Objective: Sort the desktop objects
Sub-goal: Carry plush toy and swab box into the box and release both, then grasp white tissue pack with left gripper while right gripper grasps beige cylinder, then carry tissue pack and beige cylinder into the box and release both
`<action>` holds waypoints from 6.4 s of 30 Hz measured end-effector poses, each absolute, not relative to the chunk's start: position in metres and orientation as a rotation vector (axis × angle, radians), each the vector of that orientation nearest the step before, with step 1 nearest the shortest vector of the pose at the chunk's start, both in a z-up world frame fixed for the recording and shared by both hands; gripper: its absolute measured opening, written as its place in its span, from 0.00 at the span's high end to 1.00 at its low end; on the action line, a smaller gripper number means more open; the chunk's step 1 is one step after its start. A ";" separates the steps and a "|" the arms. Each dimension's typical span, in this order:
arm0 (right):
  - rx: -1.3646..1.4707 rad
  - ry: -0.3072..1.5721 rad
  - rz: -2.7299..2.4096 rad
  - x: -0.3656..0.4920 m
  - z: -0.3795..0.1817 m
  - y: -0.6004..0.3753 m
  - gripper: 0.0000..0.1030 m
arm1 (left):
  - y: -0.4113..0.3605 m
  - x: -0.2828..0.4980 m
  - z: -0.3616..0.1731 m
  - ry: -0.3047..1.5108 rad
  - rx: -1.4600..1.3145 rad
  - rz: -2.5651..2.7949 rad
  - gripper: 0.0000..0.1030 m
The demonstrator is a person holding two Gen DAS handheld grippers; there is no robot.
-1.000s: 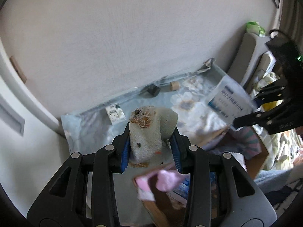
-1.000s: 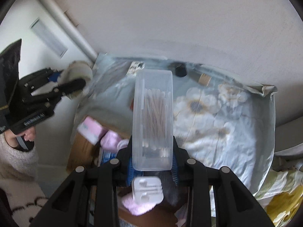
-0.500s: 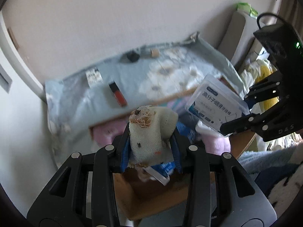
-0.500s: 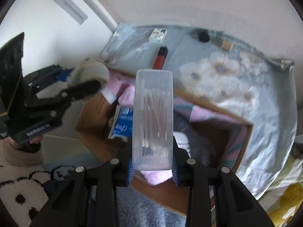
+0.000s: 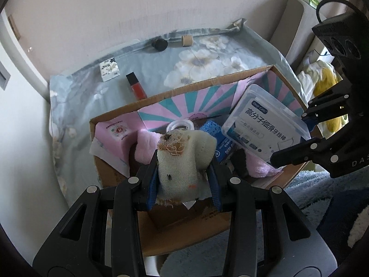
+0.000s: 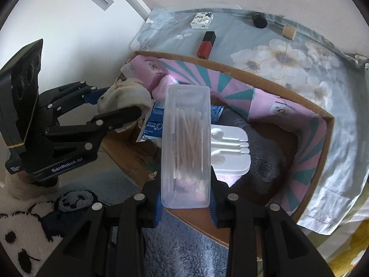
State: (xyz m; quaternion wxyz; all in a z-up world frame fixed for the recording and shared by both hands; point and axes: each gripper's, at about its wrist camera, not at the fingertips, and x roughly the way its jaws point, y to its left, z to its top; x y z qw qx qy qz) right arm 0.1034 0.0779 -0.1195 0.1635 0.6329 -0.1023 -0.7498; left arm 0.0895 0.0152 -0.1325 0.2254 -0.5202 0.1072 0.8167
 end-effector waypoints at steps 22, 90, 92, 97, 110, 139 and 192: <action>1.724 -0.272 -2.369 0.073 -0.093 0.106 0.20 | -0.001 0.073 -0.121 0.184 -1.451 2.423 0.00; 2.122 -0.740 -2.707 -0.163 -0.209 0.236 0.32 | -0.046 -0.238 -0.252 -0.107 -1.794 2.422 0.20; 2.128 -0.682 -2.729 -0.164 -0.208 0.233 0.36 | -0.048 -0.239 -0.253 -0.143 -1.788 2.422 0.24; 2.119 -0.613 -2.772 -0.165 -0.203 0.232 0.53 | -0.052 -0.240 -0.251 -0.167 -1.770 2.425 0.50; 2.087 -0.670 -2.758 -0.149 -0.188 0.241 0.75 | -0.070 -0.240 -0.234 -0.190 -1.730 2.449 0.59; 1.682 -0.260 -2.605 -0.027 -0.022 0.143 0.75 | -0.045 -0.069 -0.070 -0.041 -1.447 2.414 0.59; 1.859 -0.153 -2.347 0.113 -0.106 0.100 0.27 | 0.026 0.079 -0.154 0.146 -1.689 2.076 0.01</action>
